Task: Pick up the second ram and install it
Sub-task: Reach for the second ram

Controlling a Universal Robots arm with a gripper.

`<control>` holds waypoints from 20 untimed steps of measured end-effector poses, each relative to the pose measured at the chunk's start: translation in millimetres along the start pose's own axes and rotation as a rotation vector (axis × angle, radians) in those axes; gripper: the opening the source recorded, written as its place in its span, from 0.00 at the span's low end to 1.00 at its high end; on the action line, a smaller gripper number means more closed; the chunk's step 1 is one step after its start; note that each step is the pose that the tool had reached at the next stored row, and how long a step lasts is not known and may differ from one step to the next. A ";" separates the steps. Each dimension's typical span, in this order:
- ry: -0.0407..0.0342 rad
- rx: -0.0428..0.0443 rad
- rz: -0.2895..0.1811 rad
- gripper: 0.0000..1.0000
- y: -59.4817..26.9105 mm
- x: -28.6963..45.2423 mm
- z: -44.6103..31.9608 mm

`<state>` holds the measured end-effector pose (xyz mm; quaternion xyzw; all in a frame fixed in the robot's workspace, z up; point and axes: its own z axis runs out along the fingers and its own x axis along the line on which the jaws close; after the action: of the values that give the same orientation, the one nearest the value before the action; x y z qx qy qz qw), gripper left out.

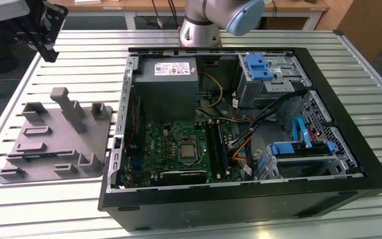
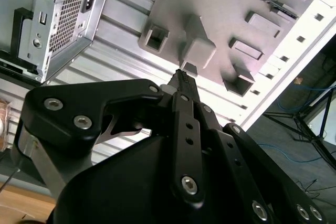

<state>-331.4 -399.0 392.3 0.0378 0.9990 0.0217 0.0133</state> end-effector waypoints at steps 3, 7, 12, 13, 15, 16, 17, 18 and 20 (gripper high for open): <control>-0.0001 0.0000 0.000 0.10 -0.4 5.7 -0.1; 0.0000 0.0000 0.000 0.10 -1.0 13.6 -0.3; 0.0000 0.0000 0.000 0.10 -1.9 25.4 -0.6; -0.0001 -0.0001 0.000 0.10 -2.1 28.1 -0.6; 0.0000 0.0000 0.000 0.10 -2.5 33.3 -0.8; 0.0000 0.0000 0.000 0.10 -2.7 36.1 -0.8; 0.0000 0.0000 0.000 0.10 -2.9 39.5 -0.8; -0.0001 -0.0001 0.000 0.10 -3.2 42.6 -0.8; 0.0000 0.0000 0.000 0.10 -3.7 48.6 -1.0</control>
<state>-380.2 -398.9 391.9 0.0379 0.9990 0.0217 0.0133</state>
